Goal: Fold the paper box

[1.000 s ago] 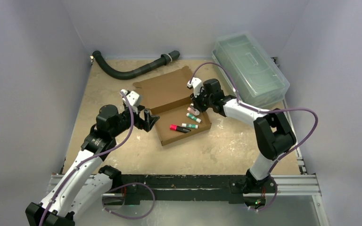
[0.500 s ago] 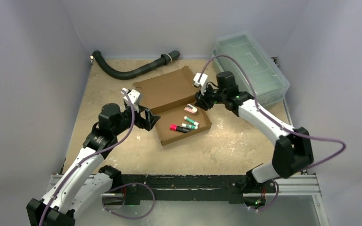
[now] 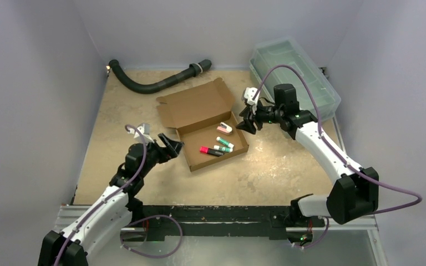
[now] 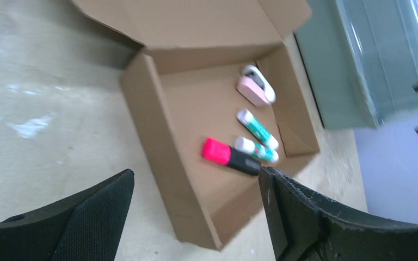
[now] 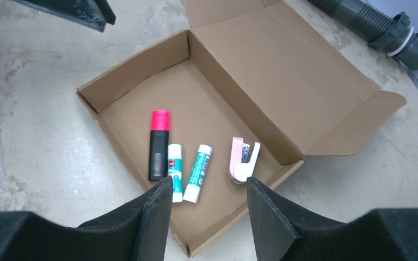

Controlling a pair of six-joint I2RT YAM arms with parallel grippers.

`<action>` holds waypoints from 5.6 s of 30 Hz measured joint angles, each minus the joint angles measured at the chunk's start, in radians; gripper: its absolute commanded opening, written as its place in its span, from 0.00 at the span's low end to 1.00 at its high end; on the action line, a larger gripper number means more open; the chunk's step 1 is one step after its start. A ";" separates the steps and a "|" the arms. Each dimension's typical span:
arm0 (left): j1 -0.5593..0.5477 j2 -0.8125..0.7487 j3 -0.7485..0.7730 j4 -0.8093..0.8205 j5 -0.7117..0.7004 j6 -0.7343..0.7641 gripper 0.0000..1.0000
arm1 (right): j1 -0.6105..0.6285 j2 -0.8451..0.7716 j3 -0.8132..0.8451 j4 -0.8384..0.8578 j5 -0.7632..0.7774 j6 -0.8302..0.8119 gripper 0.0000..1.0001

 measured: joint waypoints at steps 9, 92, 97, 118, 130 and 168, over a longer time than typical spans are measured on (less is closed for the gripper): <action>0.179 0.279 -0.015 0.275 -0.060 -0.106 0.85 | 0.000 0.004 -0.002 -0.008 -0.042 -0.018 0.55; 0.016 0.098 -0.203 0.715 0.006 0.546 0.00 | -0.139 0.370 0.132 0.404 -0.045 0.275 0.52; 0.015 0.104 -0.203 0.715 -0.006 0.545 0.00 | -0.139 0.389 0.131 0.465 -0.087 0.294 0.21; 0.011 -0.076 0.195 0.130 -0.064 0.412 0.83 | -0.179 0.224 -0.115 0.652 -0.212 0.259 0.00; 0.010 0.170 0.845 -0.367 0.158 0.755 0.82 | -0.180 0.224 -0.127 0.679 -0.245 0.258 0.00; -0.093 0.637 1.150 -0.664 0.260 1.096 0.00 | -0.179 0.212 -0.010 0.428 -0.242 0.152 0.55</action>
